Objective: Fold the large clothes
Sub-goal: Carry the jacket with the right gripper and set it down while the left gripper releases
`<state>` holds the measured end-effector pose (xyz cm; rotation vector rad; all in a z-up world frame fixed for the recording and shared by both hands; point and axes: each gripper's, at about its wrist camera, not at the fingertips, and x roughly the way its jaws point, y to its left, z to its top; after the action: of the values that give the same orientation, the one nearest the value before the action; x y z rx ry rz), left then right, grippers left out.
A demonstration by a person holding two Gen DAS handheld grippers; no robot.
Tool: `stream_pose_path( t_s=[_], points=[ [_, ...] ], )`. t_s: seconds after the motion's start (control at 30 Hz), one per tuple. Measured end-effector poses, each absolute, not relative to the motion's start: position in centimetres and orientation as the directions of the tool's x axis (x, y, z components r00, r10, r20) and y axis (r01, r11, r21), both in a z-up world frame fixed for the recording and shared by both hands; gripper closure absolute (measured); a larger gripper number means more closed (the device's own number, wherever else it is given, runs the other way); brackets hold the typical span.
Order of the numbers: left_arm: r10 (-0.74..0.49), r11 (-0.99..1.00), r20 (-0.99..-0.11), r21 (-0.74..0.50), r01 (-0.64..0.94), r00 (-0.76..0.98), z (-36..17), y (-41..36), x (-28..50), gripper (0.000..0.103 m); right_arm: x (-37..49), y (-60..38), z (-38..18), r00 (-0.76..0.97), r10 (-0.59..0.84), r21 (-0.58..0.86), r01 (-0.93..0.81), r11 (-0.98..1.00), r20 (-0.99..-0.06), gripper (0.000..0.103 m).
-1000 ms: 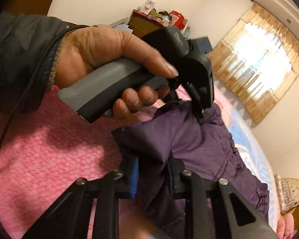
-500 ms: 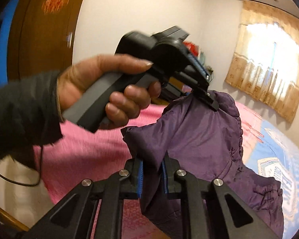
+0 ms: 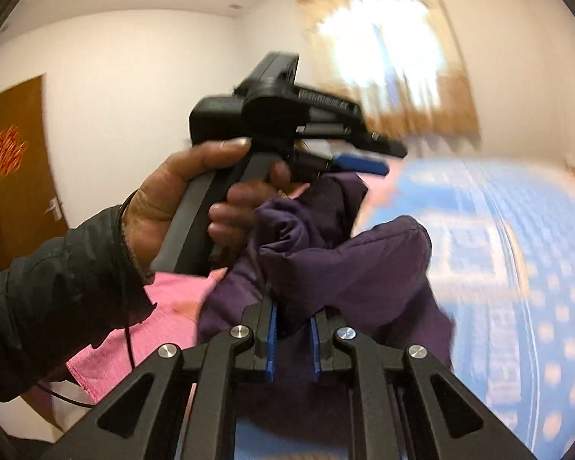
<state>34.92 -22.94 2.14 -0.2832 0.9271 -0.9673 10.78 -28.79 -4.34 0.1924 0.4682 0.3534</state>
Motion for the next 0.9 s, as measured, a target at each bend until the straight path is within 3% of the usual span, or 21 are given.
stream_pose_path(
  t_s=[0.2, 0.3, 0.4, 0.47, 0.57, 0.63, 0.67, 0.73, 0.77, 0.8, 0.9],
  points=[
    [-0.782, 0.549, -0.615, -0.604, 0.577, 0.100, -6.1, -30.8, 34.0, 0.075, 8.9, -34.1, -9.4, 0.773, 0.401, 0.391, -0.215, 0.895, -0.492, 0.089],
    [-0.812, 0.510, -0.578, -0.633, 0.583, 0.083, -6.5, -32.8, 33.2, 0.074, 8.7, -36.7, -9.8, 0.783, 0.383, 0.416, -0.176, 0.892, -0.490, 0.083],
    [-0.797, 0.509, -0.595, -0.573, 0.642, 0.100, -6.7, -33.9, 32.7, 0.074, 8.6, -36.7, -8.6, 0.793, 0.372, 0.423, -0.161, 0.892, -0.482, 0.079],
    [-0.804, 0.508, -0.588, -0.599, 0.619, 0.091, -7.2, -33.4, 33.2, 0.074, 8.1, -36.9, -8.1, 0.800, 0.378, 0.426, -0.171, 0.888, -0.466, 0.074],
    [-0.827, 0.502, -0.549, -0.624, 0.599, 0.121, -6.8, -32.1, 33.6, 0.071, 8.1, -37.7, -6.5, 0.820, 0.368, 0.427, -0.170, 0.888, -0.439, 0.064],
    [-0.822, 0.525, -0.548, -0.626, 0.576, 0.154, -6.8, -31.6, 33.9, 0.070, 8.7, -38.6, -5.6, 0.845, 0.341, 0.437, -0.145, 0.888, -0.412, 0.040],
    [-0.817, 0.533, -0.553, -0.622, 0.573, 0.160, -6.9, -31.8, 33.9, 0.069, 10.4, -39.0, -5.5, 0.843, 0.342, 0.434, -0.147, 0.889, -0.415, 0.037],
    [-0.800, 0.553, -0.575, -0.594, 0.585, 0.172, -6.8, -32.4, 33.5, 0.065, 12.4, -38.2, -5.7, 0.810, 0.352, 0.414, -0.150, 0.898, -0.469, 0.039],
    [-0.789, 0.565, -0.587, -0.578, 0.589, 0.181, -6.7, -32.7, 33.4, 0.059, 13.6, -37.8, -6.2, 0.784, 0.344, 0.404, -0.131, 0.905, -0.517, 0.044],
    [-0.776, 0.581, -0.598, -0.557, 0.593, 0.199, -6.3, -32.8, 33.2, 0.056, 14.5, -37.5, -7.0, 0.754, 0.335, 0.396, -0.109, 0.912, -0.565, 0.064],
    [-0.731, 0.655, -0.602, -0.489, 0.575, 0.321, -3.8, -30.9, 32.7, 0.051, 15.2, -38.0, -8.9, 0.718, 0.331, 0.416, -0.063, 0.907, -0.612, 0.068]
  ],
)
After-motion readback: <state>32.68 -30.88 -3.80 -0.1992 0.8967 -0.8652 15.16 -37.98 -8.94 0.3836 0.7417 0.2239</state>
